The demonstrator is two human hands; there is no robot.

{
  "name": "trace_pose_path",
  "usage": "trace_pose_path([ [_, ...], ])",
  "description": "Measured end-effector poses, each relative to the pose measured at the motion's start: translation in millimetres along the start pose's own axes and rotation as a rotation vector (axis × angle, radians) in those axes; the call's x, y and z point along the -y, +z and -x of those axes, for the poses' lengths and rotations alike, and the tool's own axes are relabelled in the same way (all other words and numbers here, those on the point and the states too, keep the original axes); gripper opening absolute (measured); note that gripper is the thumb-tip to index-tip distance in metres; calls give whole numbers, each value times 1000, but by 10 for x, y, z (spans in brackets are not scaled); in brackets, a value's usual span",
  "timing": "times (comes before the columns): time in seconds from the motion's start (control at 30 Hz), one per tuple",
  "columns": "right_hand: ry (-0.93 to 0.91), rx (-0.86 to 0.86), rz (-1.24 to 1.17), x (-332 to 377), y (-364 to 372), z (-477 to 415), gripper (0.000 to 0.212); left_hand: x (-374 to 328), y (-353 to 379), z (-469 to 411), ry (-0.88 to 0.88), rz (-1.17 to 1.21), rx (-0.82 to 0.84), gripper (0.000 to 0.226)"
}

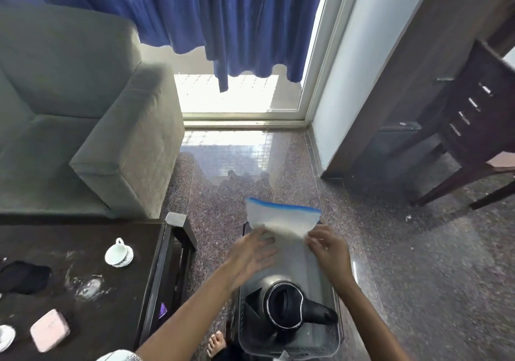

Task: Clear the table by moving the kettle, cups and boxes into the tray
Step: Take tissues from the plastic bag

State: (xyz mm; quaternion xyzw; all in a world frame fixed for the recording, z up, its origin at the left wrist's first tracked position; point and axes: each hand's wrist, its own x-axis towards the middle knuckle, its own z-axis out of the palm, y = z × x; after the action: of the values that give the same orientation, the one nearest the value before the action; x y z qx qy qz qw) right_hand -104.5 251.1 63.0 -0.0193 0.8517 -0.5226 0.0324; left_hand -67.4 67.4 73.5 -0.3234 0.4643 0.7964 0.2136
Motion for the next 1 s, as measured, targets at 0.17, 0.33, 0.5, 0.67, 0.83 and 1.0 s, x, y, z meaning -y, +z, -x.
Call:
trace_pose_path([
  [0.17, -524, 171, 549, 232, -16, 435, 23, -285, 226, 191, -36, 220, 247, 44],
  [0.33, -214, 262, 149, 472, -30, 491, 25, -245, 233, 244, 20, 168, 138, 29],
  [0.5, 106, 82, -253, 794, -2, 249, 9, -166, 218, 281, 71, 97, 149, 33],
  [0.67, 166, 225, -71, 923, 125, 172, 36, -131, 278, 442, 124, -95, 129, 35],
  [0.83, 88, 198, -24, 866, 116, 179, 15, -140, 265, 563, 248, -232, 143, 23],
  [1.0, 68, 7, 130, 773, -25, 132, 34, -118, 238, 521, 500, -372, -73, 23],
])
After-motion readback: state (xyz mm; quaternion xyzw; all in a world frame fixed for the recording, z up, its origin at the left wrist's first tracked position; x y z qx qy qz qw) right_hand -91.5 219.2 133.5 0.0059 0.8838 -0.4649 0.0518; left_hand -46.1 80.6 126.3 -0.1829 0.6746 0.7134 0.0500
